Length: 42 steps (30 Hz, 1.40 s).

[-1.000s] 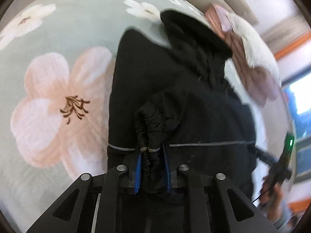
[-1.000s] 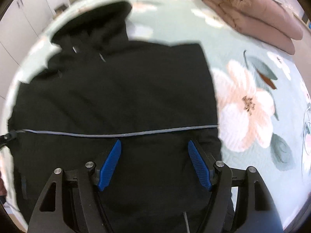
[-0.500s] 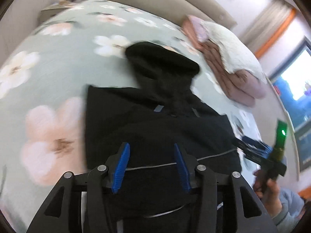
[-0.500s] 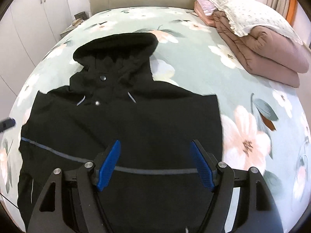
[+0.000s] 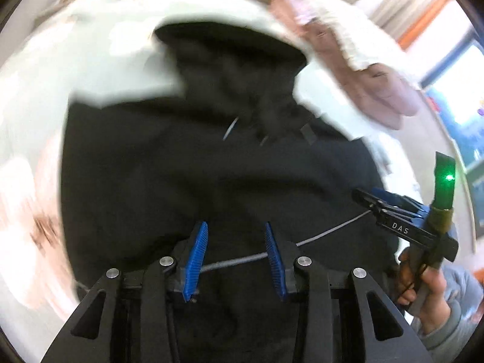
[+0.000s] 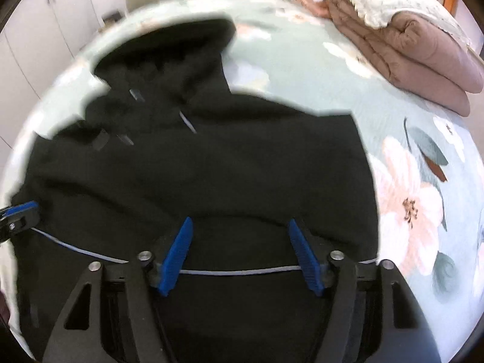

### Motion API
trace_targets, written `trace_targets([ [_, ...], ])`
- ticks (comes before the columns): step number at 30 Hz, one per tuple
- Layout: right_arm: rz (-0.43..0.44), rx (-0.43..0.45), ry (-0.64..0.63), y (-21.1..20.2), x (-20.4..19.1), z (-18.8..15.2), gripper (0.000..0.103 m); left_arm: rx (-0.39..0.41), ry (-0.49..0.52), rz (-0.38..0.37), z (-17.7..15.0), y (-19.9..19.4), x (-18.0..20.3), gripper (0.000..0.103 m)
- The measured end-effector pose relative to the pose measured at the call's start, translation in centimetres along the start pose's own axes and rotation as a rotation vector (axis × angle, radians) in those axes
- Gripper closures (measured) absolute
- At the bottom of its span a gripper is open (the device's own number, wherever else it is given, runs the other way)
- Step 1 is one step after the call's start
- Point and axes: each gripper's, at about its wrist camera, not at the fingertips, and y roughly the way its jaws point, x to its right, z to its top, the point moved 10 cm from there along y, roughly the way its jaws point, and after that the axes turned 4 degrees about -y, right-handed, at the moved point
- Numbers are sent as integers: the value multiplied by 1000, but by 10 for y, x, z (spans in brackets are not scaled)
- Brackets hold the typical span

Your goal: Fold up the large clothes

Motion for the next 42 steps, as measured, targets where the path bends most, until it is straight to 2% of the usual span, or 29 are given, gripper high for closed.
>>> trace_targets([
  [2, 34, 50, 11, -26, 0, 20, 33, 53, 23, 16, 25, -19, 2, 62],
  [6, 114, 121, 21, -52, -6, 77, 33, 155, 37, 54, 105, -41, 0, 60],
  [7, 131, 135, 20, -53, -8, 96, 33, 169, 20, 94, 133, -38, -6, 58],
  [8, 140, 154, 23, -52, -8, 116, 33, 159, 0, 134, 153, -31, -14, 53],
  [10, 154, 184, 50, -36, -4, 154, 33, 149, -43, 163, 190, -11, -31, 53],
  [12, 183, 199, 72, -10, -1, 184, 33, 126, -69, 133, 214, 15, -44, 53],
  [14, 187, 173, 82, 23, 0, 203, 33, 81, -109, 131, 232, 50, -59, 53],
  [17, 183, 120, 71, 73, -5, 220, 33, 54, -114, 126, 244, 86, -73, 53],
  [20, 60, 89, -1, 109, -10, 225, 33, 26, -57, 140, 239, 112, -80, 54],
  [22, 43, 76, -41, 126, -16, 225, 36, 35, 4, 168, 240, 127, -78, 55],
  [23, 39, 76, -67, 137, -21, 226, 41, 42, 19, 177, 239, 130, -79, 58],
  [25, -10, 36, -93, 157, -15, 220, 90, 45, 34, 209, 240, 138, -84, 94],
  [26, -9, 30, -90, 162, -11, 216, 92, 36, 28, 211, 240, 140, -86, 103],
  [27, -4, 42, -80, 161, -6, 214, 95, 55, 18, 195, 242, 136, -88, 103],
  [30, 15, 155, -39, 111, 16, 204, 97, 168, 23, 160, 246, 97, -87, 103],
  [31, 27, 181, -30, 98, 21, 202, 97, 227, 6, 106, 249, 72, -84, 103],
  [33, 63, 186, -22, 92, 25, 194, 96, 280, -22, 43, 255, 49, -85, 103],
  [35, 52, 139, -39, 113, 23, 184, 96, 220, -47, 23, 256, 64, -95, 103],
  [37, 46, 86, -42, 137, 22, 176, 96, 155, -85, 35, 249, 89, -105, 103],
  [40, 91, -12, 4, 173, 23, 158, 92, 99, -86, -8, 242, 105, -90, 102],
  [42, 130, -4, 45, 165, 28, 161, 90, 88, -45, -3, 245, 107, -74, 102],
])
